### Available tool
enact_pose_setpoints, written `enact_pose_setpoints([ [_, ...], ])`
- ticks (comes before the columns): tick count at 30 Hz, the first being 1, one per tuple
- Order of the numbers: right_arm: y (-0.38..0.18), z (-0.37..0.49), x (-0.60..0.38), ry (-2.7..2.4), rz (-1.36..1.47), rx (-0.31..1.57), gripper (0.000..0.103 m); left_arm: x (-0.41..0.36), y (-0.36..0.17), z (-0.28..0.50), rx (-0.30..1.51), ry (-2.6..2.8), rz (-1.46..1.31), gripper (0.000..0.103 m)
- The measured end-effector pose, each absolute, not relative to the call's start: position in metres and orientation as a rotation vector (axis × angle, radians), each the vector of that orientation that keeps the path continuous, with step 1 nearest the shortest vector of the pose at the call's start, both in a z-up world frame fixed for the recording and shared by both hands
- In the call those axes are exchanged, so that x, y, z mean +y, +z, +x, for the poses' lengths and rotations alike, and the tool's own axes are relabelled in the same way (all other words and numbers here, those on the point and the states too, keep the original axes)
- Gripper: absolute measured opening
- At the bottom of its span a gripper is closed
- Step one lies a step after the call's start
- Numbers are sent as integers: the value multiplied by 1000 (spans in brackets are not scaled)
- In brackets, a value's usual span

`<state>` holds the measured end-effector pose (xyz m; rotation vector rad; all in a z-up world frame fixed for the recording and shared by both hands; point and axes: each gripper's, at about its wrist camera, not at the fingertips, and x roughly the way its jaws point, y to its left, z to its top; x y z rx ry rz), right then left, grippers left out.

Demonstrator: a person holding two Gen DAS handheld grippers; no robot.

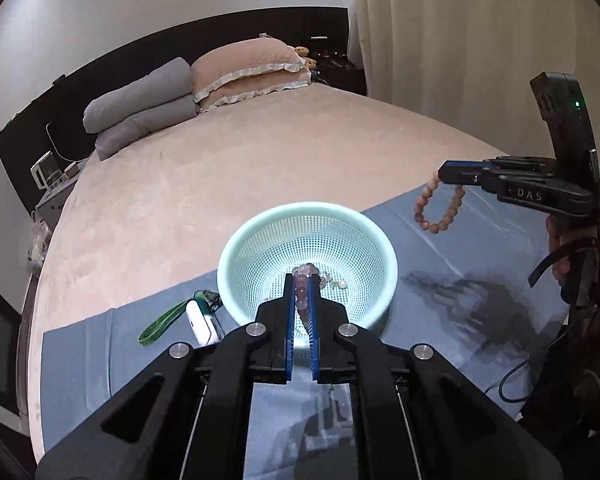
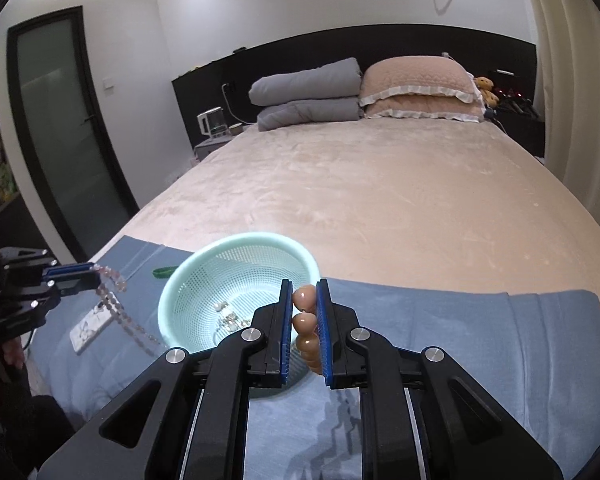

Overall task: Organize jewelry
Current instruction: 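Carry the bracelet and pink necklace over the basket with both grippers, then open both grippers to drop the bracelet and necklace into the basket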

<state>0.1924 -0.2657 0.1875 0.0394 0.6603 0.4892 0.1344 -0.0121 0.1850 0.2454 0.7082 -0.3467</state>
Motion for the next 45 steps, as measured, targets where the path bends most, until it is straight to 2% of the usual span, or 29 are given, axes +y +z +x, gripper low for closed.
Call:
enact_pose_setpoints([
  [6, 180, 216, -235, 545, 28, 678, 11, -15, 173, 172, 740, -365, 216, 6],
  [21, 109, 262, -188, 623, -6, 805, 11, -13, 112, 240, 862, -401, 192, 6],
  [29, 90, 266, -184, 621, -44, 830, 12, -20, 76, 250, 932, -398, 218, 6],
  [38, 87, 263, -190, 610, -32, 816, 14, -13, 69, 240, 939, -389, 210, 7],
  [40, 88, 260, -191, 608, -31, 812, 15, -10, 70, 238, 934, -375, 193, 12],
  [42, 89, 259, -192, 597, -33, 811, 18, -4, 71, 239, 921, -357, 177, 39],
  [44, 90, 257, -194, 585, -32, 807, 34, 1, 75, 236, 900, -331, 171, 56],
  [45, 91, 255, -195, 581, -28, 800, 36, 3, 77, 233, 886, -322, 167, 61],
])
